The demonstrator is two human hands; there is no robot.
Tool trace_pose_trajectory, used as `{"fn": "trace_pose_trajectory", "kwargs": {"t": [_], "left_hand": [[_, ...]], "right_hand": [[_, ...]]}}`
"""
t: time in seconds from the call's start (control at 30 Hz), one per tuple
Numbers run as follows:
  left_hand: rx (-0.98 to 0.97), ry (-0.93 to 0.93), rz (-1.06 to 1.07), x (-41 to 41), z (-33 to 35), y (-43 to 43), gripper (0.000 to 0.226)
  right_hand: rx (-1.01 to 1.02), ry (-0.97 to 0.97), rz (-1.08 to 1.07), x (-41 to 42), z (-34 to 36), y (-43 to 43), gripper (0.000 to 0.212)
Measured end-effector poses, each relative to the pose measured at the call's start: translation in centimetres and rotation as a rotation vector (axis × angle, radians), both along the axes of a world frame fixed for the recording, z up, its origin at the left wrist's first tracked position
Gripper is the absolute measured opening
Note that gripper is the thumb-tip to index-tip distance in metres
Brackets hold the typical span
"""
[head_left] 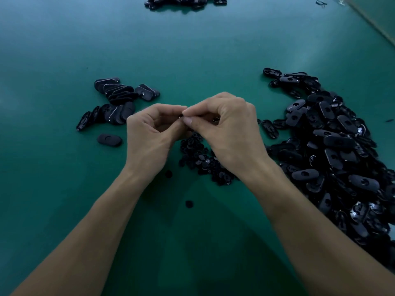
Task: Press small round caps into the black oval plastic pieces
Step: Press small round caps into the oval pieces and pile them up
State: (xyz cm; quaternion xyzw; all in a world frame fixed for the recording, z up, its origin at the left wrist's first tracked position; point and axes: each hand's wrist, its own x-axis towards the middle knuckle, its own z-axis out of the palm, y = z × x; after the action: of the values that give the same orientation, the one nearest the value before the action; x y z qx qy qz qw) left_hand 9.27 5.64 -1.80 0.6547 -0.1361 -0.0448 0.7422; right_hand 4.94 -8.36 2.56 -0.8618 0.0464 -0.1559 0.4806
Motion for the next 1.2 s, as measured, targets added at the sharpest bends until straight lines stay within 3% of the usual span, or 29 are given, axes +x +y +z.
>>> {"fn": "trace_pose_trajectory", "kwargs": {"t": [0.23,0.5,0.63,1.2], "left_hand": [[-0.023,0.021,-0.012,0.02,-0.15,-0.13,0.015],[-0.018,0.003,-0.006,0.08,-0.26,-0.12,0.014],[-0.035,0.008,-0.002,0.05,-0.21,-0.21,0.015],[-0.005,-0.005,-0.026,-0.05,0.21,-0.13,0.02]], "right_hand": [[0.007,-0.001,-0.009,0.2,0.11,0.06,0.013],[-0.136,0.005,-0.065,0.26,0.12,0.23,0.01],[-0.044,0.016,-0.069,0.19,0.26,0.16,0.01],[-0.107,0.049,-0.064,-0.15,0.44,0.1,0.01]]}}
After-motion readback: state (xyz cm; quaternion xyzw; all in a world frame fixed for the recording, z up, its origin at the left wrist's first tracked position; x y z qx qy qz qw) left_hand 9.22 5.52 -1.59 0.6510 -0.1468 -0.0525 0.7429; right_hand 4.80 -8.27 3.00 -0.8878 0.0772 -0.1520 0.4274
